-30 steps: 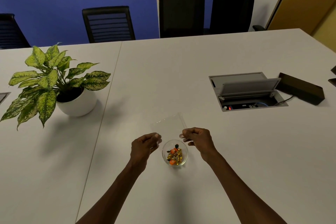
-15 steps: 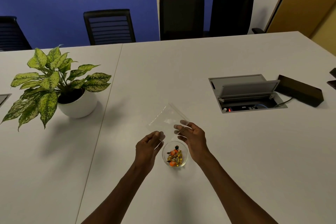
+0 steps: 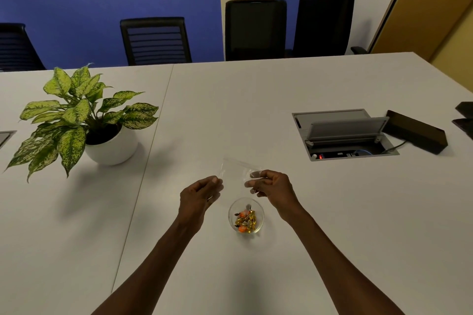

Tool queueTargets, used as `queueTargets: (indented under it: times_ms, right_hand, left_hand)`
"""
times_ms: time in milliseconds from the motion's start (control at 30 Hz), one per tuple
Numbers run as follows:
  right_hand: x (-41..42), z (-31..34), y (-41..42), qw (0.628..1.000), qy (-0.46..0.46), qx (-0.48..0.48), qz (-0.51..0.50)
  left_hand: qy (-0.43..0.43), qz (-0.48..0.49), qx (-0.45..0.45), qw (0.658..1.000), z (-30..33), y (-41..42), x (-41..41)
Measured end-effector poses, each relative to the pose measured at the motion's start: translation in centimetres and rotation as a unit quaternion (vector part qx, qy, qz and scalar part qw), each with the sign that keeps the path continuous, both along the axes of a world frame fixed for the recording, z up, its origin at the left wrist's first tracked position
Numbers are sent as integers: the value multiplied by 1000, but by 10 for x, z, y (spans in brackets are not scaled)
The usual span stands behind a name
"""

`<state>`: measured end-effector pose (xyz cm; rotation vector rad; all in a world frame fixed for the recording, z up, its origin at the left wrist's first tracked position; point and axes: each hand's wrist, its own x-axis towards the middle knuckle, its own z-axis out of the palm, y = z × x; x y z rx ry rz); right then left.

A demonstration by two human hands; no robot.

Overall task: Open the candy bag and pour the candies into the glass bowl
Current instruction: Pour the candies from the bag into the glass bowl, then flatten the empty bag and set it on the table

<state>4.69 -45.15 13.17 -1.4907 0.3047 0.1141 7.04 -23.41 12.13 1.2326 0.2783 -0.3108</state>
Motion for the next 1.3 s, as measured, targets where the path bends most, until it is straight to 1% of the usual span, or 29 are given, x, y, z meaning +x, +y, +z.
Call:
queueTargets:
  times_ms: [167,267,467,667,833,1033,1200,1300]
  right_hand:
    - [-5,1,16,1000,-6,2,-26]
    - [-10,-4,38,999,16,-9,-31]
    - [-16,-22,82,994,55,-48,-82]
    - [-21,-41,135,994,65,-69,-48]
    - [-27,-65,179,992,70,-106,13]
    - [-37,-101,223,974,79,-193,85]
    - [-44,-128,251,961,92,-231,123]
    - [-47,-145,264,951,104,-256,135]
  left_hand:
    - [16,34,-3,999,-7,5,-12]
    - [20,63,-14,998,-11,14,-19]
    - [39,96,-5,995,-22,46,-30]
    - [58,111,62,990,-41,111,-46]
    - [73,114,126,983,-57,163,-60]
    - [106,104,210,966,-86,209,-72]
    - [118,94,279,948,-109,231,-79]
    - [111,84,326,935,-124,240,-84]
